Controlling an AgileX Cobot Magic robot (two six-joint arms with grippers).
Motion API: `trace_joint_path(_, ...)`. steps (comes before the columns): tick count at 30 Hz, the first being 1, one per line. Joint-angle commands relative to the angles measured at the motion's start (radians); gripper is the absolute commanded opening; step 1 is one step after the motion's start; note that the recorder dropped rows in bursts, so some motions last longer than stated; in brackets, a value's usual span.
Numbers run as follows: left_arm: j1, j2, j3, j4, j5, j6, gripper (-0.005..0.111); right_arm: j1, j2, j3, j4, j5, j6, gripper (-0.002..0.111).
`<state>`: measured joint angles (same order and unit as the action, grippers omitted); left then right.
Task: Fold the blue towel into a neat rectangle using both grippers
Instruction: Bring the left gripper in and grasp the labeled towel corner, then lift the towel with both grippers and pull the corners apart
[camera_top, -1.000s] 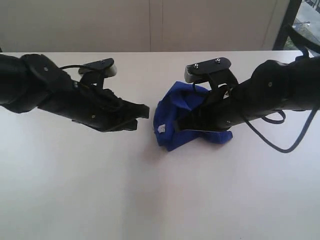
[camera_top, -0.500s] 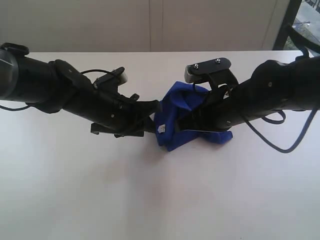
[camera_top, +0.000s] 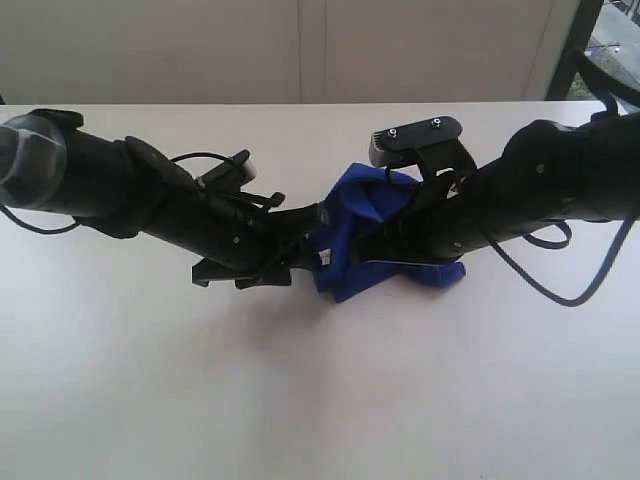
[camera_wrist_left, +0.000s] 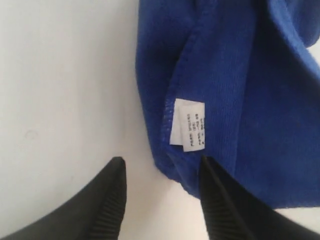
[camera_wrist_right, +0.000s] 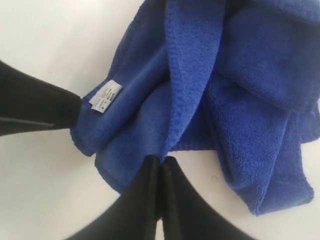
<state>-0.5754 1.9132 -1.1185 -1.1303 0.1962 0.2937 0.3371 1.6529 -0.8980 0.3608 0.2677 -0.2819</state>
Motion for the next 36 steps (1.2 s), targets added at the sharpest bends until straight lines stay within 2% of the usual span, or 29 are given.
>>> trace_joint_path(1,-0.007,0.013,-0.051,-0.032,0.017,0.002,0.051,0.001,-0.006,0.004,0.0,0.001,-0.003,0.0)
trace_joint_path(11,-0.007,0.077,-0.078,-0.046,0.055,0.002,0.05,0.001,-0.006,0.004,0.0,-0.001,-0.003,0.0)
trace_joint_path(12,-0.007,0.077,-0.078,-0.046,0.053,0.002,0.048,0.001,-0.006,0.004,0.0,-0.001,-0.003,0.0)
trace_joint_path(14,-0.007,0.077,-0.078,-0.046,0.041,0.002,0.035,0.001,-0.006,0.004,0.0,-0.001,-0.003,0.0)
trace_joint_path(15,-0.007,0.077,-0.078,-0.046,0.036,-0.003,0.025,0.001,-0.006,0.004,0.0,-0.001,-0.003,0.0)
trace_joint_path(16,-0.007,0.077,-0.078,-0.046,0.036,-0.003,0.021,0.001,-0.006,0.004,0.0,-0.001,-0.003,0.0)
trace_joint_path(18,-0.007,0.077,-0.078,-0.048,0.038,-0.003,0.007,0.001,-0.006,0.004,0.0,-0.001,-0.003,0.0)
trace_joint_path(20,-0.007,0.077,-0.078,-0.048,0.04,-0.003,0.0,0.001,-0.006,0.004,0.0,-0.001,-0.003,0.0)
trace_joint_path(22,-0.007,0.068,-0.078,-0.036,0.054,0.01,0.0,0.001,-0.006,0.004,0.0,-0.001,-0.003,0.0)
trace_joint_path(27,-0.005,0.017,-0.078,-0.027,0.136,0.232,0.0,0.001,-0.012,0.004,0.0,0.021,0.001,0.0)
trace_joint_path(29,-0.005,-0.013,-0.078,-0.014,0.153,0.264,0.0,0.001,-0.026,0.004,0.0,0.053,0.001,0.0)
trace_joint_path(31,-0.005,-0.064,-0.078,0.056,0.171,0.264,0.0,-0.006,-0.052,0.004,-0.022,0.112,0.007,0.0)
trace_joint_path(33,-0.005,-0.118,-0.078,0.273,0.244,0.217,0.0,-0.032,-0.104,0.004,-0.096,0.209,0.059,0.0)
trace_joint_path(36,-0.005,-0.18,-0.078,0.612,0.306,0.015,0.0,-0.072,-0.181,0.004,-0.276,0.288,0.196,0.0)
